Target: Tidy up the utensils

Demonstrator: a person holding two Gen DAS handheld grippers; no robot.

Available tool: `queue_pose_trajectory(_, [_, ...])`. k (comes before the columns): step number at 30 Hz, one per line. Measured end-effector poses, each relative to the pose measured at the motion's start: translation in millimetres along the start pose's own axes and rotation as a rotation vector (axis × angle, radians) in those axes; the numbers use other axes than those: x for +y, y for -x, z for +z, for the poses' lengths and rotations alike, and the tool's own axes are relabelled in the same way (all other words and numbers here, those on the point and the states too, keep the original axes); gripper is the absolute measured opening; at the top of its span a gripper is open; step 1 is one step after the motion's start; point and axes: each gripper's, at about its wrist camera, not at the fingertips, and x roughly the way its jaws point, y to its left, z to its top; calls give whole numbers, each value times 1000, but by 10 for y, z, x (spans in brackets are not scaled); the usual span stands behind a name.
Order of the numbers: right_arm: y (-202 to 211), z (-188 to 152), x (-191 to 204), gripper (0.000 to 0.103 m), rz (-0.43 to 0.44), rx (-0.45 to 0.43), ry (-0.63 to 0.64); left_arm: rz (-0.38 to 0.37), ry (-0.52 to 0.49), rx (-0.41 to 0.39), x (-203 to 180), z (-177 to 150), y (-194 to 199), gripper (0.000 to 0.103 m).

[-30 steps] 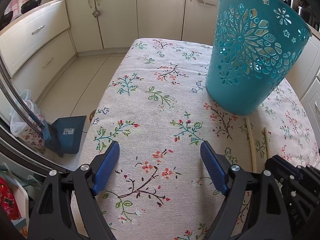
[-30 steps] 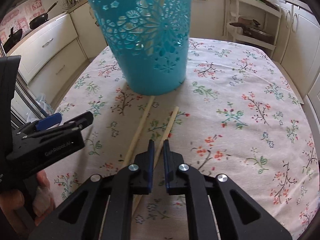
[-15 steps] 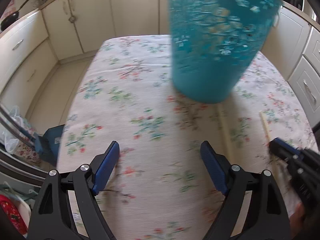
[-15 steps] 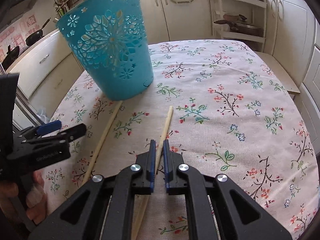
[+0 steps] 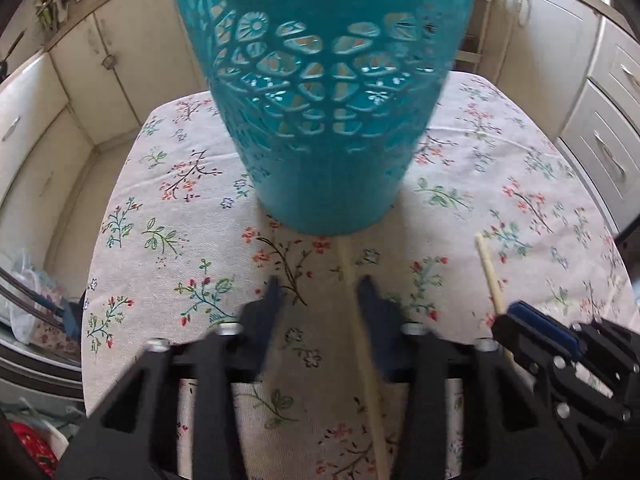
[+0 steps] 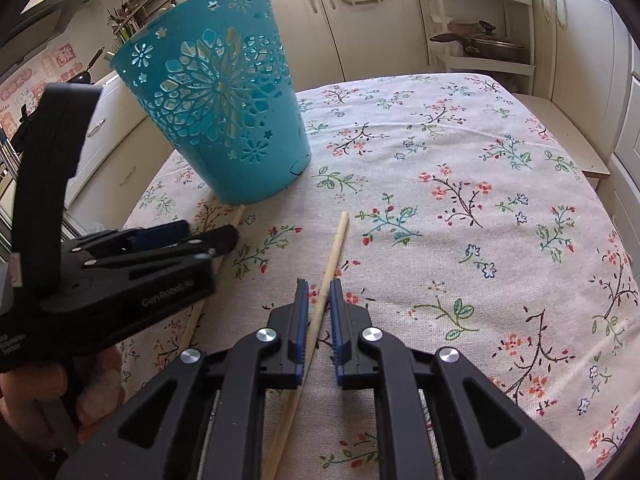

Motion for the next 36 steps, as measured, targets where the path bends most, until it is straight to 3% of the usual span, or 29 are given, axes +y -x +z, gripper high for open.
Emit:
queue_pose_trajectory(1, [0,0,0,12,0,0,-1,-18,-6,0,-13,-28,20,11])
queue_pose_trajectory(2, [-1,0,0,12,0,0,-2,-26,-4,0,-25,-58,42,8])
queue_pose_trajectory(5, [-1,0,2,13,1,0,-2,-45,6,1,10,-159,111,7])
queue_pose_trajectory(9, [22,11,9,31,-17,-12,-4,-37,2,17,65,-244,179,6])
queue_pose_trajectory(12, [19,27,1,31,-27,-9,-13,-26,-7,17,95,-252,202,7])
queue_pose_trajectory(17, [-15,44,63,31,-64,-3,18,-3,-34,8,72,-204,162,12])
queue_pose_trajectory(21, [-23,20,106,31,-90,-1,42,9,-35,-2,77,-166,132,26])
queue_pose_trajectory(25, [-21,2,137,31,-105,-2,57,3,-29,-6,95,-138,109,32])
queue_pose_trajectory(36, [-27,-8,161,31,-118,-2,66,2,-44,-19,94,-132,89,34])
